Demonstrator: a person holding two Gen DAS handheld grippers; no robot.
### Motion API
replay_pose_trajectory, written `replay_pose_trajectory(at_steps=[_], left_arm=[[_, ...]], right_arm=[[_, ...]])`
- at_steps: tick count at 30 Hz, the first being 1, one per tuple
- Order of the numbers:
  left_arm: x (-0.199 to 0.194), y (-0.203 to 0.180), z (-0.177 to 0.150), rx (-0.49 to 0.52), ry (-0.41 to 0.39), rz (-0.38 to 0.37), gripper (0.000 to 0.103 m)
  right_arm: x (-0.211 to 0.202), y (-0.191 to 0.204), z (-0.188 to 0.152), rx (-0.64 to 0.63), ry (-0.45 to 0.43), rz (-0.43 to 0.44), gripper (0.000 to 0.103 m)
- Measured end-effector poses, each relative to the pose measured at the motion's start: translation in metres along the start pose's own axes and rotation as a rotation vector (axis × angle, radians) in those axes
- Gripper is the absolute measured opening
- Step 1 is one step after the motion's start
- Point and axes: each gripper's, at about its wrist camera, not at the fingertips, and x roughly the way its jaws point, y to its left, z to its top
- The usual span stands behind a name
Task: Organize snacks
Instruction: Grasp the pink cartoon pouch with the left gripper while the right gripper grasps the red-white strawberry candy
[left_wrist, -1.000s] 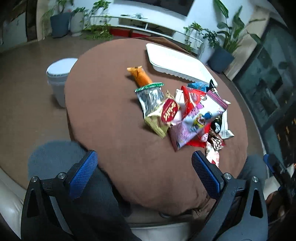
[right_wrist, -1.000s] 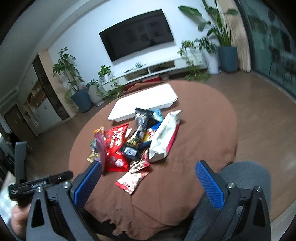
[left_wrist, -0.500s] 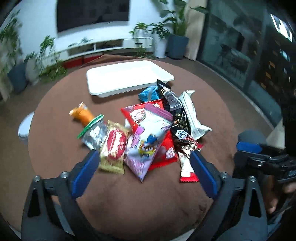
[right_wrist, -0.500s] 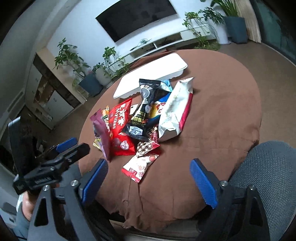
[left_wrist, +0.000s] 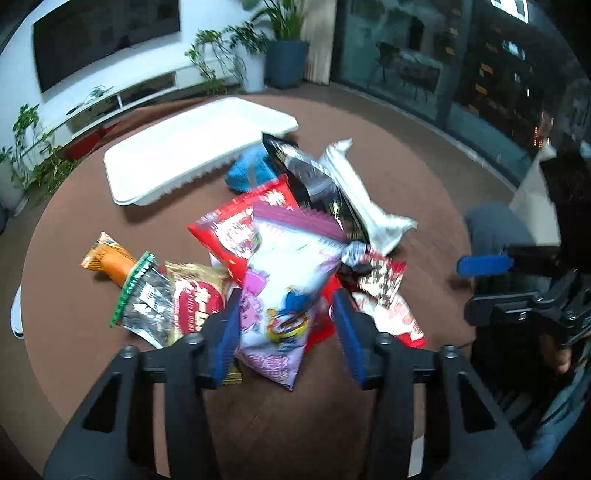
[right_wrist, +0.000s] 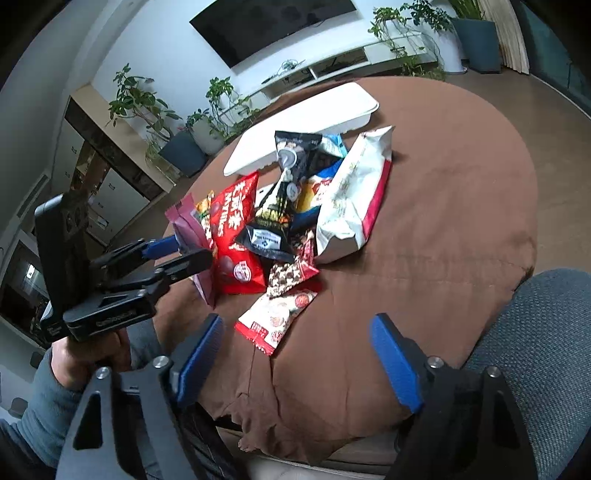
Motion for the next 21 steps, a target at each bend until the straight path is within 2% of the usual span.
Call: replay_pose_trajectory(at_steps=[7, 10, 11, 13, 17, 18, 21], left_arm=[[0.002, 0.005, -0.003, -0.02, 0.001, 0.013, 0.044], [0.004, 0.008, -0.004, -0.03, 0.013, -0.003, 0.043], [0.005, 0.009, -0.005, -0.033, 0.02, -0.01, 0.034], [0.005, 0.012, -0.006, -0.053, 0.018, -0.023, 0.034], [0.0, 0.018, -0.009, -0.096, 0.005, -0.048, 0.028], [-0.001, 0.019, -0.01, -0.102, 0.007, -0.044, 0.022], [-0.003, 0.023, -0.015, -0.138, 0.009, -0.052, 0.02]], right_arm=[[0.002, 0.003, -0.001, -0.014, -0.001, -0.01, 0.081], [0.005, 0.003, -0.002, -0.019, 0.009, -0.011, 0.08], [0.006, 0.004, -0.002, -0.021, 0.011, -0.011, 0.078], [0.007, 0.004, -0.002, -0.02, 0.018, -0.012, 0.078], [0.008, 0.004, -0.003, -0.018, 0.018, -0.026, 0.078], [0.008, 0.004, -0.002, -0.014, 0.021, -0.029, 0.078], [0.011, 0.004, -0.001, -0.011, 0.022, -0.04, 0.077]])
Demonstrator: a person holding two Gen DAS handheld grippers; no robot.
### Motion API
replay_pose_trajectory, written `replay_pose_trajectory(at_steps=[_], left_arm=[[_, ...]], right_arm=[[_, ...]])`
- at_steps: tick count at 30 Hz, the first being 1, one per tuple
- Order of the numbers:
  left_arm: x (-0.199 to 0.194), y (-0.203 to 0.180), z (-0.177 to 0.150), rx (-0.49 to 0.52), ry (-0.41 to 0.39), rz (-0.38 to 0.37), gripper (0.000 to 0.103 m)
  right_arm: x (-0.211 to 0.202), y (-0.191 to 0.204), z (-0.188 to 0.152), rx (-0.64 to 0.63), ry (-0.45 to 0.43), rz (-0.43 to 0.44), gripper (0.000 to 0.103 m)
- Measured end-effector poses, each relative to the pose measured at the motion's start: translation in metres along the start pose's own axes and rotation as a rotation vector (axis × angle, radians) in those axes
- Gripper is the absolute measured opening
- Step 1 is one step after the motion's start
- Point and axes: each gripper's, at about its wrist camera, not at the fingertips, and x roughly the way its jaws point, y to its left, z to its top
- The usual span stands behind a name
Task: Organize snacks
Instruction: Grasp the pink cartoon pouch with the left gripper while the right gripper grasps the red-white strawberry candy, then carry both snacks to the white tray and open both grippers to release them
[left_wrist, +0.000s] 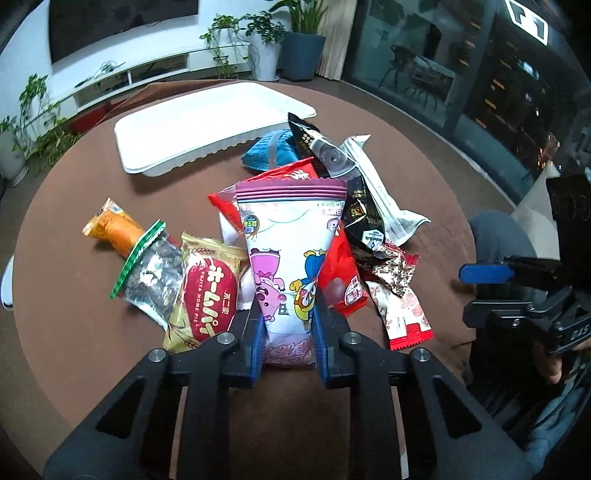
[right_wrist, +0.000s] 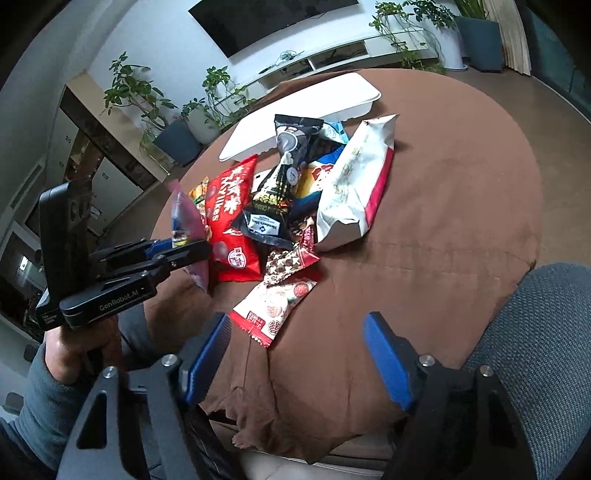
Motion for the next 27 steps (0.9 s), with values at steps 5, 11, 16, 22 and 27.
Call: replay_pose_trajectory(at_steps=[5, 11, 16, 22, 27], left_arm=[[-0.006, 0.004, -0.005, -0.059, -0.019, -0.009, 0.019], [-0.024, 0.01, -0.014, -0.137, -0.071, -0.05, 0.019], [-0.042, 0.013, -0.028, -0.207, -0.122, -0.081, 0.019], [-0.057, 0.015, -0.042, -0.26, -0.161, -0.099, 0.019], [-0.063, 0.015, -0.05, -0.285, -0.182, -0.117, 0.019]], right_arm=[[0.004, 0.002, 0.0, 0.017, 0.011, 0.002, 0.072], [0.01, 0.006, 0.006, 0.051, 0.016, 0.019, 0.07], [0.023, 0.017, 0.014, 0.06, 0.046, 0.029, 0.07], [0.043, 0.036, 0.022, 0.004, 0.089, -0.063, 0.066], [0.057, 0.043, 0.024, -0.032, 0.124, -0.137, 0.058]])
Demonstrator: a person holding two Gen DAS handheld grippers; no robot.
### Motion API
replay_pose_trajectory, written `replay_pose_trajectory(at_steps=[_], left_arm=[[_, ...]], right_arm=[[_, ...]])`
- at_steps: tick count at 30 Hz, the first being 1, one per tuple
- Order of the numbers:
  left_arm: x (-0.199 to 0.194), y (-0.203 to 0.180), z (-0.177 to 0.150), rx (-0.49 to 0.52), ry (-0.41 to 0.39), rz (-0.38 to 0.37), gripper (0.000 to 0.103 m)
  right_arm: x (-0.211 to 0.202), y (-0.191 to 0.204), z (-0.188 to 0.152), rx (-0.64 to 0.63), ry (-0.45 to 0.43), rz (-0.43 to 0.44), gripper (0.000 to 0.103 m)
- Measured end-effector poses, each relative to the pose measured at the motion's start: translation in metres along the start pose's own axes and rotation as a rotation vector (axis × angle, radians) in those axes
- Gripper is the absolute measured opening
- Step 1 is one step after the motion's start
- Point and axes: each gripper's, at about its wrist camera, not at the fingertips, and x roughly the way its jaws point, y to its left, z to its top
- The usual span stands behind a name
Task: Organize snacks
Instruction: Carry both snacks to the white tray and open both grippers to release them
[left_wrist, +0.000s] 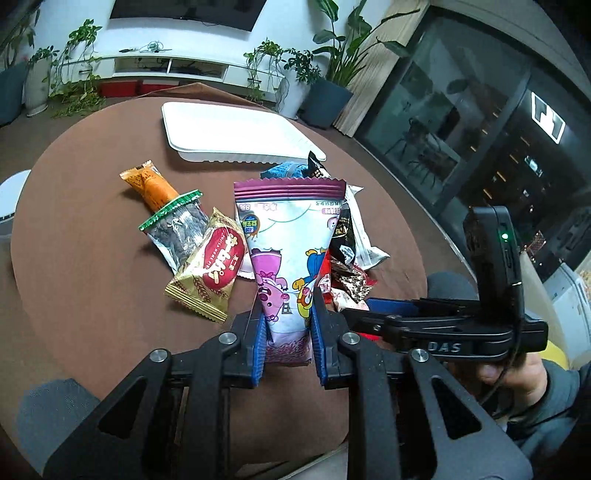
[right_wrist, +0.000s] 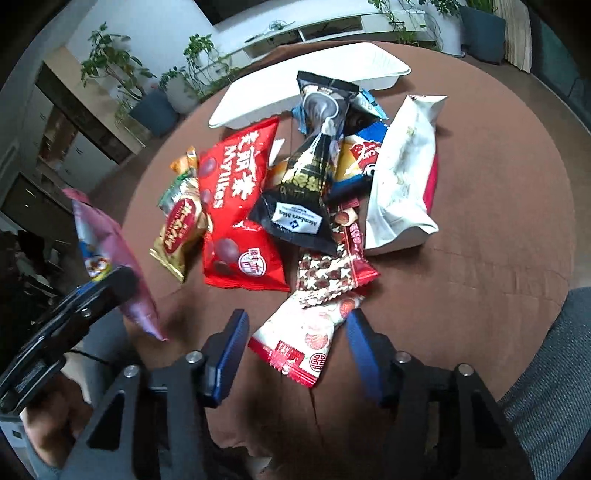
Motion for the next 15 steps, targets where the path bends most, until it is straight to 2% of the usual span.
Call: replay_pose_trajectory(at_steps=[5, 9, 10, 15], left_arm=[[0.0, 0.008, -0.006, -0.039, -0.006, -0.012, 0.019], [-0.003, 0.01, -0.009, -0.052, -0.011, -0.014, 0.019], [-0.002, 0.011, -0.008, -0.054, -0.012, -0.014, 0.019], [-0.004, 0.011, -0.008, -0.068, -0.023, -0.007, 0.019]], right_arm=[[0.003, 0.004, 0.005, -0.026, -0.014, -0.055, 0.052], [0.004, 0.01, 0.002, -0.089, -0.019, -0.113, 0.039], [0.003, 0.012, 0.0, -0.097, -0.021, -0.119, 0.036], [-0.001, 0.007, -0.008, -0.098, -0.019, -0.106, 0.032]])
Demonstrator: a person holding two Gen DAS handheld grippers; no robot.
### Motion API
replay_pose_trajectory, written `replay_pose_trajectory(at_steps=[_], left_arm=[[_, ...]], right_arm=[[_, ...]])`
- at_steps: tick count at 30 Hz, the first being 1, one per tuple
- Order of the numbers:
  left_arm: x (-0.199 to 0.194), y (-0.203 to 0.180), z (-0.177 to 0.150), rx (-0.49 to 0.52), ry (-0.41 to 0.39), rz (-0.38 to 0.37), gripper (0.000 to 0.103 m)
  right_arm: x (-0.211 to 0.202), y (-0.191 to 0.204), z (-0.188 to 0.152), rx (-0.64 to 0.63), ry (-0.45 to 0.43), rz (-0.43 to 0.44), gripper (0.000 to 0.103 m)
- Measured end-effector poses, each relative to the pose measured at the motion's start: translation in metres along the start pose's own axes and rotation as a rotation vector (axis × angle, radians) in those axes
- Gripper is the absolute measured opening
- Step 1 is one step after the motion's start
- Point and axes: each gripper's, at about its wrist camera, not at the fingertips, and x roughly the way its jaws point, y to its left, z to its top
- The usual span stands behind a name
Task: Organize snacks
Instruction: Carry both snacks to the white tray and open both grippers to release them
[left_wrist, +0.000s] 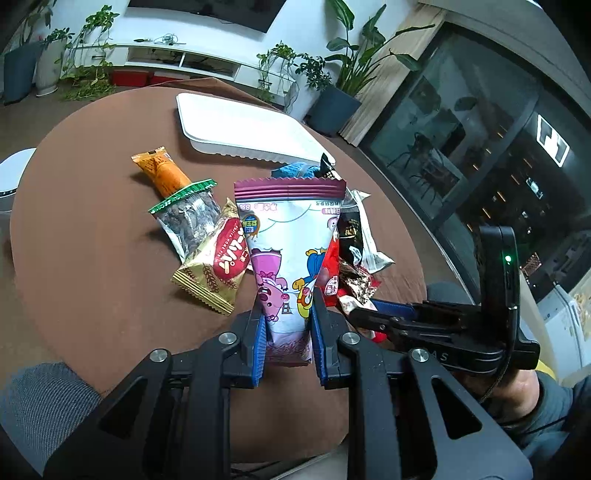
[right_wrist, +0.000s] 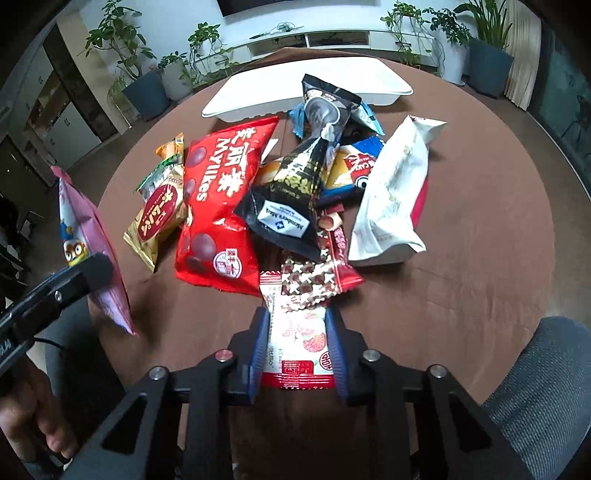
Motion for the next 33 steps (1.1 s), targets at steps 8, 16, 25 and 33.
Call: replay_pose_trajectory(at_steps=[8, 16, 25, 33], left_arm=[[-0.009, 0.0, -0.001, -0.016, -0.02, 0.009, 0.019], [-0.017, -0.002, 0.0, -0.024, -0.027, 0.005, 0.019], [-0.023, -0.004, 0.01, -0.015, -0.031, 0.026, 0.019], [-0.029, 0.005, 0.053, -0.003, -0.067, 0.052, 0.019]], right_arm=[[-0.015, -0.01, -0.01, 0.02, -0.002, 0.042, 0.031], [-0.036, -0.023, -0.015, 0.059, -0.015, 0.111, 0.031], [-0.063, -0.032, -0.005, 0.08, -0.067, 0.18, 0.031], [-0.094, -0.071, 0.055, 0.091, -0.222, 0.136, 0.031]])
